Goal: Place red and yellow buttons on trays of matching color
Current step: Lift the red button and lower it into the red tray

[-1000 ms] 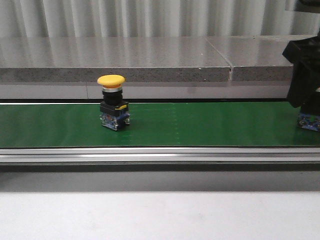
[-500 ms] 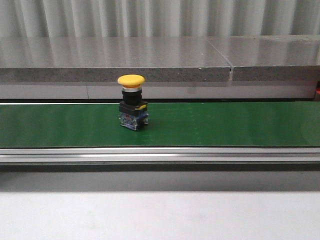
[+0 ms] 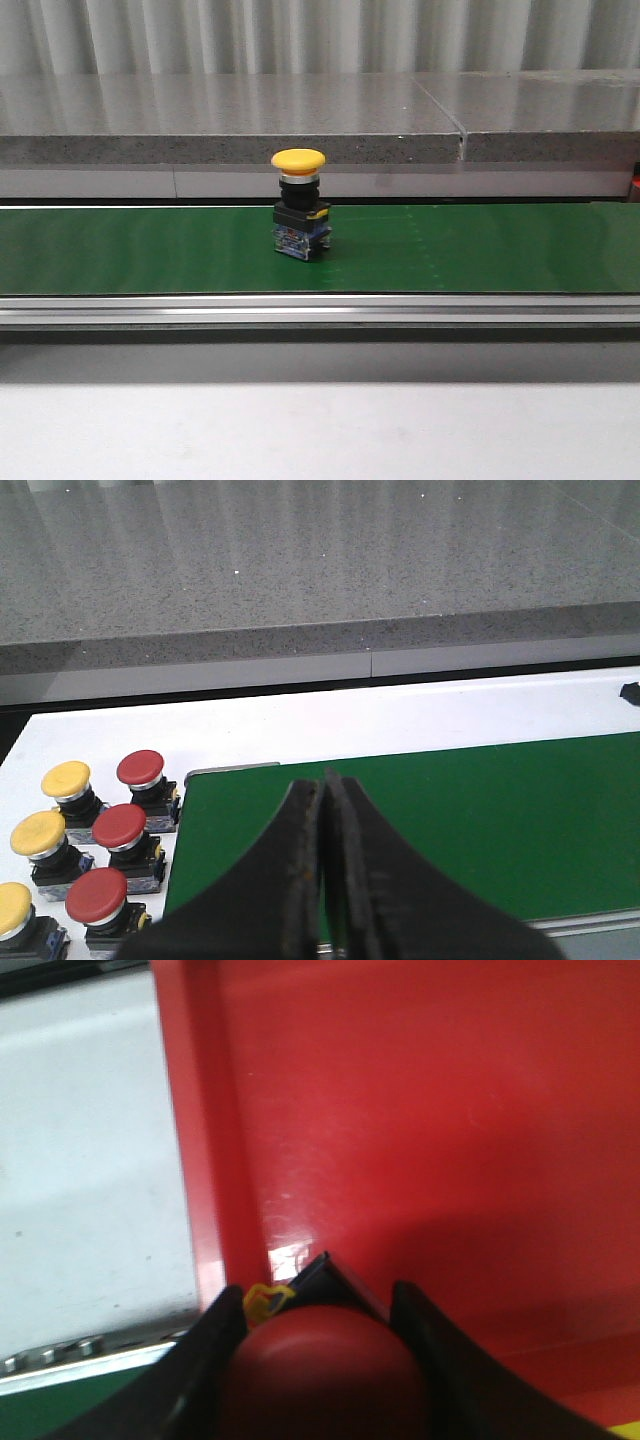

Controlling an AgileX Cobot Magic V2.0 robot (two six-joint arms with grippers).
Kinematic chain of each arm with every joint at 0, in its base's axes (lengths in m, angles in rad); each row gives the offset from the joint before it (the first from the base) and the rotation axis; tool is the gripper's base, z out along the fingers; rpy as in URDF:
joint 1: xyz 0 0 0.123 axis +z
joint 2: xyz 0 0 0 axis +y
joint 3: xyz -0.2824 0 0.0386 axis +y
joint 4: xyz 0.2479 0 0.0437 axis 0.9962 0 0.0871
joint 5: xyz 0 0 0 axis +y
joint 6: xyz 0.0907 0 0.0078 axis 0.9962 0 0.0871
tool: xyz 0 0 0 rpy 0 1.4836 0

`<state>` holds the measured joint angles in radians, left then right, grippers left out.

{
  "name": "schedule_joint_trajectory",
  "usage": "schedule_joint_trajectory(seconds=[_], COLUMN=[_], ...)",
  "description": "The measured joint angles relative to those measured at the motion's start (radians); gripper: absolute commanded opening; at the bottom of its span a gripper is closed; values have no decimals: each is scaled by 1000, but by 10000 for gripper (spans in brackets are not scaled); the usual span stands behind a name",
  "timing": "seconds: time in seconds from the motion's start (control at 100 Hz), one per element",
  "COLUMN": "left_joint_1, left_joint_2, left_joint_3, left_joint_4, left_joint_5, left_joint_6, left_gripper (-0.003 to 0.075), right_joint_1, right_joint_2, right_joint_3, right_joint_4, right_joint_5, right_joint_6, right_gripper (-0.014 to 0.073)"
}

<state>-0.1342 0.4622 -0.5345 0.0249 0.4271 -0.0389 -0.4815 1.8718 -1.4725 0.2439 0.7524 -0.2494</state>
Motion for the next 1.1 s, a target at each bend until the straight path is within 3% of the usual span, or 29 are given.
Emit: schedule_joint_trajectory(seconds=[0.34,0.42,0.49,0.66,0.89,1.1], left_joint_1=[0,0,0,0,0,0], left_joint_2=[0,0,0,0,0,0], left_joint_3=[0,0,0,0,0,0], left_joint_4=[0,0,0,0,0,0], left_joint_5=[0,0,0,0,0,0], left_joint_6=[0,0,0,0,0,0], left_gripper=[-20,-20,-20,-20,-20,-20], right_joint_1=[-26,-26,-26,-26,-26,-12], right_joint_2=[139,155,155,158,127,-24], right_joint_3=[-16,-18,-20,-20,-30,-35], right_joint_4=[0,4,4,4,4,4], right_joint_5=[-36,-41,-43,-38,4,69], right_joint_6=[-2,-2,-2,-2,-2,-7], right_gripper=[92,129,241,673,633,633])
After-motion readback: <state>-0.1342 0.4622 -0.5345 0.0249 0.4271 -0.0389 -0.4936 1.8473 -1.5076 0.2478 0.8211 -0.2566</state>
